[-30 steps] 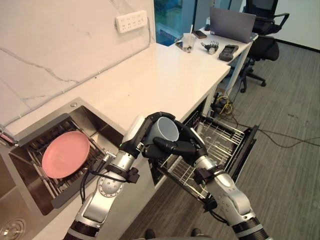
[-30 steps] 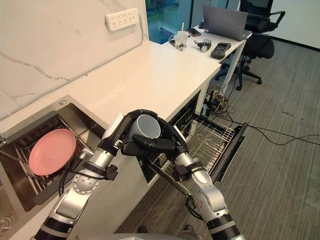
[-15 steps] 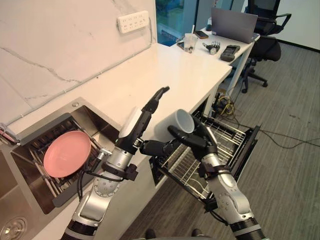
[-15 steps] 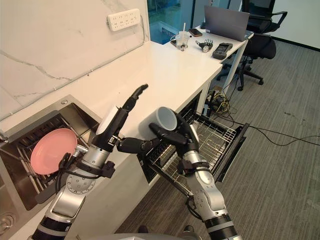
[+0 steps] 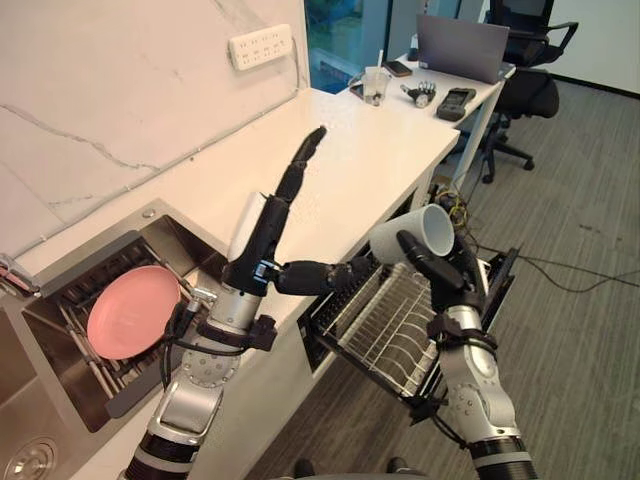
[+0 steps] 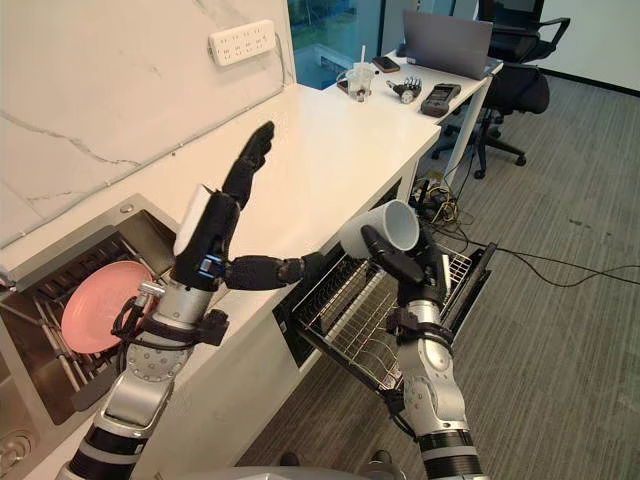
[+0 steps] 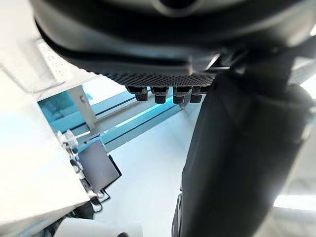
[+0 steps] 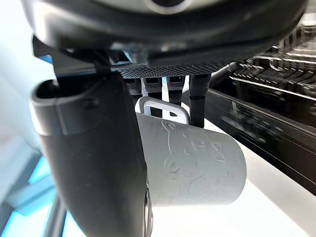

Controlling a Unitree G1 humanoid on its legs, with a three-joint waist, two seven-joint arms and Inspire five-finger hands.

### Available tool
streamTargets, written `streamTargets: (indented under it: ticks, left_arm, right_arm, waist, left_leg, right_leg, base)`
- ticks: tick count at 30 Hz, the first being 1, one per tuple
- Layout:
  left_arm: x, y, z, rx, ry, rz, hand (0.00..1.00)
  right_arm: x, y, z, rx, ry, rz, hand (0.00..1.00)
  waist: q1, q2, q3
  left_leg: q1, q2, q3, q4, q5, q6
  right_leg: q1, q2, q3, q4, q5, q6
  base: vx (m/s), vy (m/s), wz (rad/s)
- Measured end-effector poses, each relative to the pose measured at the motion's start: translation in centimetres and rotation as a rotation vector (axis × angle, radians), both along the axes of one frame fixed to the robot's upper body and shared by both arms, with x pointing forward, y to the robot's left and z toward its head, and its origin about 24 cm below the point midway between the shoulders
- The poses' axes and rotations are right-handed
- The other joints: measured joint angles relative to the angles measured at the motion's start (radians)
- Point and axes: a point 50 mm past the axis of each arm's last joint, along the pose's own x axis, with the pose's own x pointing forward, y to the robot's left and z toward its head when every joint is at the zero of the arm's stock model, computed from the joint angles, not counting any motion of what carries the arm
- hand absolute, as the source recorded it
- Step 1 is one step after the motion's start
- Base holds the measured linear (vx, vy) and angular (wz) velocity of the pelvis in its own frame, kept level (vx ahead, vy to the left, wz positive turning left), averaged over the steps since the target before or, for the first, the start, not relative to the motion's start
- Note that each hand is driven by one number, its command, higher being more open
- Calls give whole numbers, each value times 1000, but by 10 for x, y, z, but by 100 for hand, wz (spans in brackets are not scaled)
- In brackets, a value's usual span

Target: Walk over to the sink, pick up the cup, carry it to the dishwasher, place the cup inside the dishwasher, then close the dishwasher door

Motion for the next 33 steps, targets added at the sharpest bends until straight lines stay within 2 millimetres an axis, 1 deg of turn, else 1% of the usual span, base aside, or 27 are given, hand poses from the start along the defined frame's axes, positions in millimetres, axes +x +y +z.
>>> streamTargets:
  ticks: [1, 2, 3, 4, 6, 7, 9, 10, 11, 12, 13, 14, 15, 16, 17, 18, 19, 21, 22, 24, 25, 26, 27, 28, 30, 32, 33]
  left_arm:
    - [0, -2, -5, -54, 43, -37, 100]
    - [-1, -8, -18, -146, 126, -93, 100]
    - [-6, -19, -34, -207, 225, -151, 100]
    - [-10, -26, -44, -234, 288, -190, 100]
    - [-31, -59, -86, -282, 558, -364, 100]
    - [-38, -66, -97, -288, 637, -412, 100]
    - [-66, -89, -149, -339, 1021, -588, 100]
    - [-72, -92, -162, -336, 1104, -605, 100]
    - [-83, -92, -181, -331, 1219, -614, 100]
    - [-96, -87, -203, -324, 1340, -594, 100]
    - [-107, -79, -219, -311, 1421, -556, 100]
    - [-111, -74, -225, -293, 1448, -537, 100]
    - [-116, -60, -234, -238, 1476, -486, 100]
    - [-117, -52, -238, -207, 1476, -454, 100]
    - [-119, -37, -243, -151, 1467, -386, 100]
    - [-120, -24, -246, -111, 1454, -324, 100]
    - [-119, -19, -247, -101, 1451, -294, 100]
    - [-115, 2, -250, -29, 1426, -170, 100]
    - [-112, 5, -250, -5, 1412, -139, 100]
    - [-98, 15, -251, 47, 1375, -26, 100]
    - [-96, 16, -252, 41, 1373, 3, 100]
    - [-93, 21, -254, 26, 1373, 60, 100]
    - [-95, 26, -256, 6, 1386, 110, 100]
    - [-96, 29, -258, -6, 1395, 133, 100]
    - [-104, 42, -265, -56, 1448, 205, 100]
    - [-110, 48, -269, -74, 1485, 229, 100]
    - [-117, 49, -272, -84, 1523, 224, 100]
  right_arm:
    - [-1, -4, 0, 1, -4, -19, 0]
    - [-3, -13, 1, 4, -13, -59, 0]
    - [-6, -22, 2, 7, -21, -100, 0]
    - [-8, -27, 1, 6, -21, -121, 0]
    - [-16, -42, -3, 3, -6, -183, 0]
    - [-17, -44, -4, 3, 0, -194, 0]
    - [-21, -53, -14, -2, 40, -210, 0]
    - [-22, -54, -17, -7, 50, -211, 0]
    - [-24, -56, -21, -11, 68, -207, 0]
    - [-27, -58, -26, -18, 95, -191, 0]
    - [-28, -59, -32, -42, 128, -164, 0]
    - [-28, -60, -35, -51, 147, -149, 0]
    - [-28, -60, -40, -68, 182, -111, 0]
    - [-28, -59, -43, -75, 199, -89, 0]
    - [-28, -57, -48, -84, 231, -48, 0]
    - [-28, -55, -54, -109, 270, -6, 0]
    - [-28, -53, -57, -122, 289, 14, 0]
    - [-23, -45, -64, -166, 343, 94, 0]
    - [-19, -43, -65, -183, 351, 113, 0]
    - [3, -40, -60, -254, 368, 155, 0]
    - [8, -41, -58, -272, 372, 157, 0]
    - [19, -43, -53, -303, 375, 151, 0]
    - [26, -48, -49, -342, 383, 137, 0]
    - [28, -50, -47, -363, 387, 128, 0]
    - [37, -62, -38, -439, 403, 86, 0]
    - [45, -70, -29, -482, 406, 61, 0]
    - [52, -80, -18, -531, 412, 37, 0]
  waist:
    - [0, 0, 0]
    - [-2, 0, 0]
    - [-3, 0, 0]
    - [-3, 0, 0]
    - [-3, -1, 1]
    - [-5, -1, 1]
    - [-13, -2, 1]
    - [-14, -2, 1]
    - [-15, -2, 2]
    - [-17, -2, 2]
    - [-18, -2, 2]
    - [-17, -2, 2]
    - [-17, -2, 3]
    - [-17, -2, 4]
    - [-17, -1, 5]
    - [-14, 0, 6]
    - [-13, 1, 8]
    - [-8, 9, 32]
    - [-8, 13, 44]
    - [12, 37, 94]
    - [15, 44, 107]
    - [18, 59, 137]
    - [30, 71, 158]
    - [39, 77, 165]
    - [69, 88, 185]
    - [74, 94, 202]
    - [81, 102, 226]
  left_leg:
    - [0, 0, 0, -1, 0, 0]
    - [0, -1, 0, -4, 1, 1]
    - [0, -2, 0, -11, 2, 3]
    - [0, -2, 0, -14, 3, 3]
    - [-7, -3, -2, -15, 3, 3]
    - [-8, -3, -2, -15, 3, 3]
    - [-10, -1, -2, -15, 2, 2]
    - [-11, 0, -2, -15, 2, 2]
    - [-10, 1, -2, -15, 2, 2]
    - [-10, 3, -1, -15, 3, 0]
    - [-10, 5, -2, -15, 4, -1]
    - [-10, 5, -3, -15, 5, -2]
    - [-12, 6, -6, -16, 6, -4]
    - [-14, 6, -8, -17, 6, -4]
    - [-18, 5, -14, -20, 8, -7]
    - [-25, 4, -23, -20, 10, -9]
    - [-29, 3, -29, -20, 11, -9]
    - [-53, -3, -55, -20, 25, -6]
    - [-61, -5, -61, -20, 30, -4]
    - [-107, -11, -85, -16, 57, 3]
    - [-119, -13, -93, -15, 63, 4]
    - [-132, -17, -114, -15, 75, 7]
    - [-141, -19, -128, -15, 80, 3]
    - [-145, -20, -134, -15, 82, 1]
    - [-163, -23, -160, -15, 90, -6]
    - [-173, -26, -171, -14, 97, -13]
    - [-176, -29, -177, -13, 101, -18]
  right_leg:
    - [0, 0, 0, 0, 0, 0]
    - [-1, -1, 0, 0, 0, 0]
    - [-4, -1, 0, 0, 0, 1]
    - [-5, -1, 0, -1, -1, 1]
    - [-10, -3, -3, -1, -3, 4]
    - [-11, -2, -3, -1, -3, 4]
    - [-13, -1, -2, -1, -3, 4]
    - [-13, 0, -2, -1, -4, 4]
    - [-13, 2, -2, -1, -4, 3]
    - [-13, 3, -2, -1, -4, 3]
    - [-14, 5, -2, 0, -5, 2]
    - [-14, 5, -3, 1, -5, 2]
    - [-14, 5, -7, 2, -5, 1]
    - [-15, 5, -9, 2, -5, 1]
    - [-17, 4, -16, 2, -5, 1]
    - [-19, 3, -28, 2, -5, 1]
    - [-19, 2, -35, 2, -5, 1]
    - [-26, -4, -65, 2, -4, 4]
    - [-29, -7, -75, 2, -3, 5]
    - [-65, -13, -99, 6, 9, 5]
    - [-73, -15, -105, 10, 10, 4]
    - [-78, -19, -124, 18, 10, 4]
    - [-80, -22, -140, 21, 10, 4]
    - [-80, -23, -147, 21, 10, 4]
    - [-85, -23, -173, 22, 8, 5]
    - [-88, -28, -192, 30, 3, 4]
    - [-93, -36, -202, 55, -8, 4]
  base:
    - [0, 0, 0]
    - [0, 0, 0]
    - [0, 0, 0]
    - [0, 0, 0]
    - [0, 0, 3]
    - [0, 0, 0]
    - [0, 0, 0]
    - [0, 0, 0]
    - [0, 0, 0]
    - [0, 0, 0]
    - [0, 0, 0]
    - [0, 0, 4]
    - [0, 0, 6]
    - [-23, 2, 12]
    - [-38, 6, 17]
    - [-45, 7, 20]
    - [-36, 12, 27]
    - [-47, 22, 37]
    - [-54, 35, 41]
    - [-38, 44, 38]
    - [-27, 42, 44]
    - [-14, 38, 47]
    - [-7, 29, 44]
    - [18, 14, 37]
    - [30, -6, 35]
    - [5, 4, 33]
    - [-26, 20, 28]
